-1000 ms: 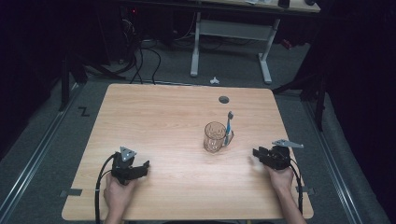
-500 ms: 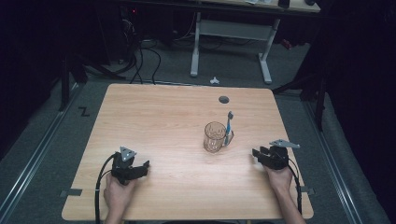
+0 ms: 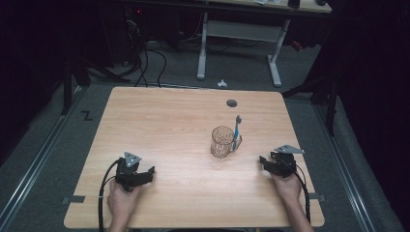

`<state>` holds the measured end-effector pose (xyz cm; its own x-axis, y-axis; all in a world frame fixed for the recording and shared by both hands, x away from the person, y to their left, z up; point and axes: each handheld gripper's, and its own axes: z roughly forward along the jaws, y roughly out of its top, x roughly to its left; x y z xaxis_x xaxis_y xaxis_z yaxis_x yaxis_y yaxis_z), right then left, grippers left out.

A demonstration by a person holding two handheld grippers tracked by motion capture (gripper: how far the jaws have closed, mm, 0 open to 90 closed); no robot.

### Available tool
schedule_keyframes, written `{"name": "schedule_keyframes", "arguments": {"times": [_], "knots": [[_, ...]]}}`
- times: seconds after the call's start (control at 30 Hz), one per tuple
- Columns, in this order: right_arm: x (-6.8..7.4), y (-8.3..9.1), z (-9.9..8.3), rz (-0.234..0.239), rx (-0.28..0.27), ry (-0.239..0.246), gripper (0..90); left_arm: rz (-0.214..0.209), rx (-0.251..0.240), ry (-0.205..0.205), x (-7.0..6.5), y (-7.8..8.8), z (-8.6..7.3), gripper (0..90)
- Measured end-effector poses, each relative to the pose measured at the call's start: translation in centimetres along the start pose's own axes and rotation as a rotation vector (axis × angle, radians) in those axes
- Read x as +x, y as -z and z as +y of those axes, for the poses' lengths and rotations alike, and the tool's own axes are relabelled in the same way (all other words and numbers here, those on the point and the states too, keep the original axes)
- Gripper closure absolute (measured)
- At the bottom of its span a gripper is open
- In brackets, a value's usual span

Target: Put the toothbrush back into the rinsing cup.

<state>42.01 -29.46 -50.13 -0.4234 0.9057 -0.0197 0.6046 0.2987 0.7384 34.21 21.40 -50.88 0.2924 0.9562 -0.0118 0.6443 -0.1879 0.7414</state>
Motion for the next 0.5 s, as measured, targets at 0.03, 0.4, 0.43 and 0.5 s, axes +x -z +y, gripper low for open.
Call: {"name": "schedule_keyframes", "arguments": {"times": [0.03,0.4,0.43,0.5], "knots": [[0.00,0.00,0.00,0.000,0.000,0.000,43.5,0.000,0.000,0.000,0.00,0.00,0.00,22.0],[0.25,0.11,-0.10,-0.010,0.002,-0.007,41.9,0.000,0.000,0.000,0.00,0.01,0.00,22.0],[0.26,0.11,-0.11,-0.010,0.002,-0.006,41.9,0.000,0.000,0.000,0.00,0.01,0.00,22.0],[0.27,0.12,-0.11,-0.010,0.002,-0.006,41.8,-0.001,-0.001,0.000,0.00,0.00,-0.01,22.0]]}}
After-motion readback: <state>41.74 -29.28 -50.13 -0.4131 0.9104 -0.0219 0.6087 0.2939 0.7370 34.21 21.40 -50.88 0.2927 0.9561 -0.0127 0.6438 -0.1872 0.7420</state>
